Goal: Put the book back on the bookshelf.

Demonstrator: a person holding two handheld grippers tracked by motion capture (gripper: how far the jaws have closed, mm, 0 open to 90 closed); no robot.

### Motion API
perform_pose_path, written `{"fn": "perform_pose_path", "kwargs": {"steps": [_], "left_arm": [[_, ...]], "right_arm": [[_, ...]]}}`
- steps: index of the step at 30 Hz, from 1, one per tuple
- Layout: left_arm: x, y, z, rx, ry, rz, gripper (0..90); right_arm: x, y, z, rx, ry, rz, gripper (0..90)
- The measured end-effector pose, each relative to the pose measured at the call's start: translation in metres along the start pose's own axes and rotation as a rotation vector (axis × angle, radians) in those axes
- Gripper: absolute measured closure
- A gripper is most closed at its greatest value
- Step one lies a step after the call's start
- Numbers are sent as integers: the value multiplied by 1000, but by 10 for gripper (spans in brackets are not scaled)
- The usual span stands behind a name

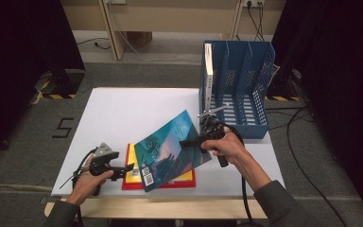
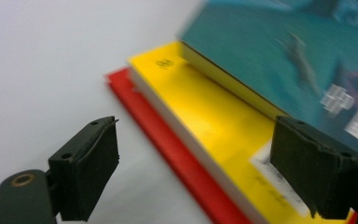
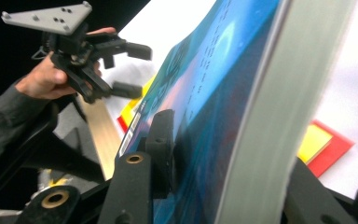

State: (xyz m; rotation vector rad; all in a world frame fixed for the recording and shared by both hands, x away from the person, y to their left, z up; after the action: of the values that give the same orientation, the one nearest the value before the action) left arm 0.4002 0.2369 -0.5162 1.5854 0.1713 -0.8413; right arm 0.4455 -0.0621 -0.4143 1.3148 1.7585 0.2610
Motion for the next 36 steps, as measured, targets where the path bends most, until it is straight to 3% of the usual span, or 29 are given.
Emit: {"fn": "perform_pose_path", "kwargs": {"steps": [1, 2, 3, 4, 5, 7, 8, 9, 10, 11, 16, 19, 22, 23, 26, 29, 36], "left_arm": [[-1, 0, -10, -39, 22, 10, 148], [-1, -1, -17, -61, 39, 12, 148], [-1, -4, -29, -93, 81, 4, 148], [0, -5, -33, -100, 98, 1, 148], [2, -9, -44, -106, 142, -19, 148], [2, -12, -50, -113, 160, -38, 148], [2, -12, -50, -113, 160, -38, 148], [5, -17, -55, -95, 206, -65, 148], [5, -17, -55, -95, 206, -65, 148], [10, -23, -59, -28, 253, -102, 149], [11, -23, -58, -25, 269, -101, 137], [11, -23, -58, -29, 267, -99, 134], [12, -23, -58, -31, 263, -99, 132], [12, -23, -58, -31, 264, -98, 132], [12, -23, -58, -31, 263, -97, 132], [12, -23, -58, -32, 262, -94, 131], [12, -23, -58, -32, 260, -93, 126]], "right_arm": [[-3, 5, -3, -33, -14, -20, 664], [-3, 5, -3, -33, -14, -20, 664], [-4, 7, -4, -37, -27, -19, 665], [-8, 12, -8, -62, -52, -39, 667], [-15, 19, -12, -79, -85, -37, 674], [-25, 26, -15, -94, -113, -47, 688], [-25, 26, -15, -94, -113, -47, 688], [-33, 30, -19, -108, -150, -79, 690], [-33, 30, -19, -108, -150, -79, 690], [-41, 32, -21, -106, -183, -97, 690], [-58, 35, -23, -112, -241, -121, 698], [-78, 39, -27, -126, -307, -138, 712], [-88, 39, -29, -127, -333, -144, 726], [-96, 37, -31, -121, -365, -156, 736], [-103, 35, -33, -122, -384, -173, 738], [-113, 28, -32, -126, -447, -212, 738], [-129, 17, -25, -92, -488, -208, 737]]}}
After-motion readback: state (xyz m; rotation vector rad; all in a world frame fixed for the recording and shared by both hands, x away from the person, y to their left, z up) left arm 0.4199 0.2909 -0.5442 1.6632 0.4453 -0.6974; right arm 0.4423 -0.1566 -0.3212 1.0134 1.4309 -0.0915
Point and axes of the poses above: each handheld gripper's, and its own axes: x roughly forward along the jaws, y roughly out of its top, z roughly to its right, the point moved 6 cm from there along x, roughly forward along the jaws, and after that the axes turned 11 degrees about y, right-handed, at the moved point
